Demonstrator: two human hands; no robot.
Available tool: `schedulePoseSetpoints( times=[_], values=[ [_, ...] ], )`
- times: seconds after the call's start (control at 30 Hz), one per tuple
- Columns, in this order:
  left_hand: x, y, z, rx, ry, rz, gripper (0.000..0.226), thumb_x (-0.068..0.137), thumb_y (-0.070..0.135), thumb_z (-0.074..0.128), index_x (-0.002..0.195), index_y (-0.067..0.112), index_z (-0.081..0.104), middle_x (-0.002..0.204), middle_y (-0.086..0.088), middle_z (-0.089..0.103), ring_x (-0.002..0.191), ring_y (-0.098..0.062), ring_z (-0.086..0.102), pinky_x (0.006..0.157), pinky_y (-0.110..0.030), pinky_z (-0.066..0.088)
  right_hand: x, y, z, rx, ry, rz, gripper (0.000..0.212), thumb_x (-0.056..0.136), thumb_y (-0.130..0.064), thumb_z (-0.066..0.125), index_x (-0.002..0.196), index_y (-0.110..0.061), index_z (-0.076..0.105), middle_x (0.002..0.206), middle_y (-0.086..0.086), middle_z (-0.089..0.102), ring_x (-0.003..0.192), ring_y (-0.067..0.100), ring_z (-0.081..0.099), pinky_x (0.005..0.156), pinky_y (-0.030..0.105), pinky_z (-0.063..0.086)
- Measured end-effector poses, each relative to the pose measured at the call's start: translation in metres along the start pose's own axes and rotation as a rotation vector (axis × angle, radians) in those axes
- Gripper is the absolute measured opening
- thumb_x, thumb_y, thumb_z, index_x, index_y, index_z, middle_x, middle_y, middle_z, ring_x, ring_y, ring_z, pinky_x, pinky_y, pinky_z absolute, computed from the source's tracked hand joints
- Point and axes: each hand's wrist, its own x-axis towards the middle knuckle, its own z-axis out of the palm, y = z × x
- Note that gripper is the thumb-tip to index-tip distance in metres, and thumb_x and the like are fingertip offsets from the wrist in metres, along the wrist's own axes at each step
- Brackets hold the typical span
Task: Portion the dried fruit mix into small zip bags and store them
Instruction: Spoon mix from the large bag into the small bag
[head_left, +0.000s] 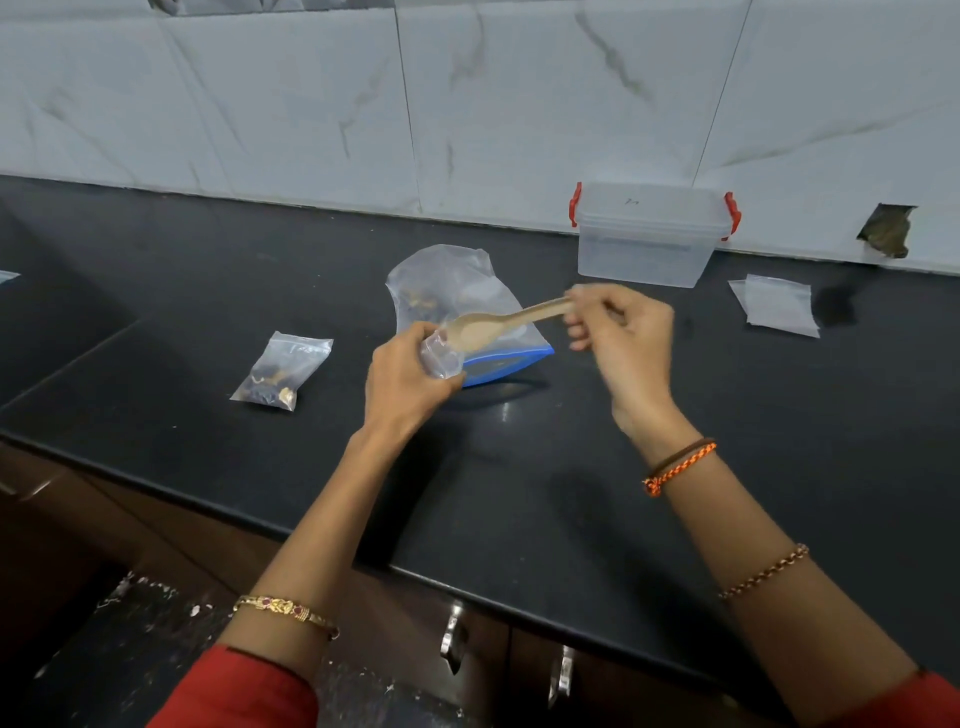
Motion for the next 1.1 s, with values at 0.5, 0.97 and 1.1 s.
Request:
schedulePoseSetpoints(
  times=[0.5, 0.97, 1.1],
  values=[
    [0.010, -0.008, 0.004, 0.146, 0.066, -0.066, 0.025, 0.087, 0.023, 0.055, 0.108, 0.011, 0.058, 0.088, -0.013, 0.066, 0.080, -0.033, 0.055, 0.068, -0.032, 0.040, -0.014, 0.037, -0.012, 0.057, 0.171, 0.463, 0.011, 0.089, -0.008, 0.059, 0.082, -0.003, 0.065, 0.066, 0.002, 0.061, 0.057, 0.007, 0.057, 0.054, 0.012, 0.053],
    [0.025, -0.004, -0.006, -0.434, 0.136, -0.109, 0.029, 0.076, 0.011, 0.069, 0.078, 0.035, 0.054, 0.078, 0.018, 0.059, 0.065, 0.005, 0.056, 0.069, -0.025, 0.047, -0.039, 0.047, 0.086, -0.604, -0.118, 0.018, 0.014, 0.087, -0.018, 0.054, 0.074, -0.013, 0.051, 0.075, 0.011, 0.067, 0.075, 0.029, 0.060, 0.059, 0.030, 0.036],
    [0.027, -0.009, -0.011, -0.451, 0.099, -0.107, 0.025, 0.071, 0.018, 0.071, 0.080, 0.035, 0.055, 0.081, 0.015, 0.061, 0.070, -0.015, 0.057, 0.068, -0.035, 0.049, -0.020, 0.043, 0.095, -0.582, -0.010, -0.002, 0.015, 0.090, -0.019, 0.051, 0.084, -0.006, 0.057, 0.080, 0.013, 0.067, 0.077, 0.028, 0.061, 0.063, 0.033, 0.040]
  ],
)
